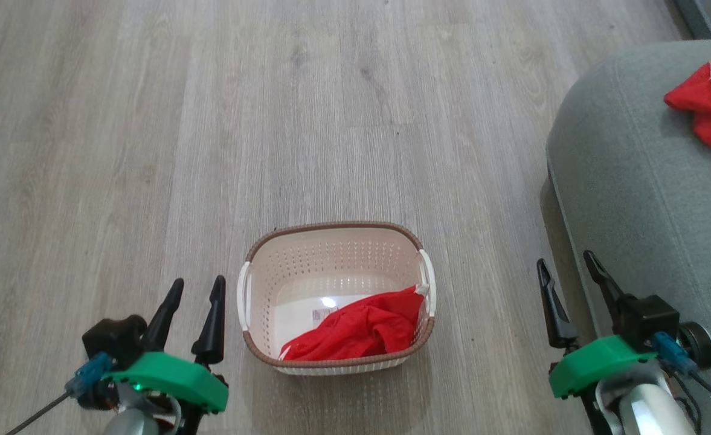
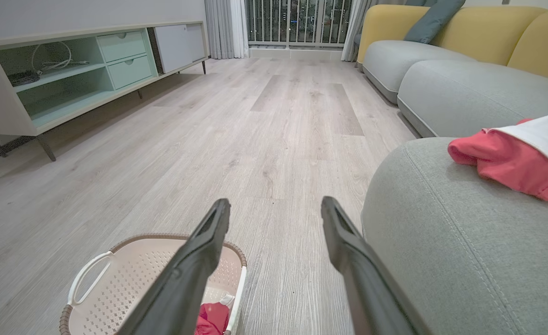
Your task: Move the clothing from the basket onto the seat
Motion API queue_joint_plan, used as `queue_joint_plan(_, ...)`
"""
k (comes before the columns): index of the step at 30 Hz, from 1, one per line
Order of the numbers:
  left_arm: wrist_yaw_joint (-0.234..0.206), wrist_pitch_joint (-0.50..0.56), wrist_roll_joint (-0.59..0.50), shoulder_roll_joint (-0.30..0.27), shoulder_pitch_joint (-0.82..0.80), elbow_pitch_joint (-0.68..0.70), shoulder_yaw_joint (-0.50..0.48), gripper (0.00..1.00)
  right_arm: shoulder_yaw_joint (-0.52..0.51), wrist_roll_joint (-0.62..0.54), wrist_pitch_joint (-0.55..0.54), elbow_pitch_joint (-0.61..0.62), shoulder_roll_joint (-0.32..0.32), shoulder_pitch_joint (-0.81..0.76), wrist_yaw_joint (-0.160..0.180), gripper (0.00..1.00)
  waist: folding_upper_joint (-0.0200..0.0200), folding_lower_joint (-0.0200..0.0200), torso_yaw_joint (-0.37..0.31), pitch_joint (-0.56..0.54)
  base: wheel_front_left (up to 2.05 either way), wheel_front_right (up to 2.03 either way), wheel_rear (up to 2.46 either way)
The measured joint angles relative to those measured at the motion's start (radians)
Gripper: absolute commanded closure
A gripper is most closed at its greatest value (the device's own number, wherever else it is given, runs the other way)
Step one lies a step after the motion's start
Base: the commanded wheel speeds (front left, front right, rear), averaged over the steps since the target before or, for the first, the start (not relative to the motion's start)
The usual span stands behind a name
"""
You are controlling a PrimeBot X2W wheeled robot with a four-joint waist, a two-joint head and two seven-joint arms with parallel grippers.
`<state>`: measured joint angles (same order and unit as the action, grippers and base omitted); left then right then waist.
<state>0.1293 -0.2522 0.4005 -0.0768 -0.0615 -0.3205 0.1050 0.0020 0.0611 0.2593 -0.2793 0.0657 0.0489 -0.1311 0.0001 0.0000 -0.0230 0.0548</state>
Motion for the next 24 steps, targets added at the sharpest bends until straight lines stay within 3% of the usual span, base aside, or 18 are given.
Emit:
queue_joint_plan(7,0.0,0.0,-0.002,0.0,-0.032,0.007,0.006,0.0,0.006,0.0,0.0,0.009,0.0,0.03,0.0,0.0,0.0,0.0,-0.007,0.055,0.0,0.0,0.0)
queue_joint_plan(12,0.0,0.0,-0.029,-0.003,-0.146,-0.038,0.066,0.0,0.001,0.0,0.0,0.039,0.001,0.116,0.0,0.0,0.0,0.0001,-0.02,0.138,0.0,0.0,0.0)
queue_joint_plan(24,0.0,0.046,-0.115,-0.027,-0.552,-0.353,0.299,0.0,-0.032,0.002,0.0,0.132,0.001,0.31,0.0,0.0,0.0,0.0005,-0.094,0.422,0.0,0.0,0.0)
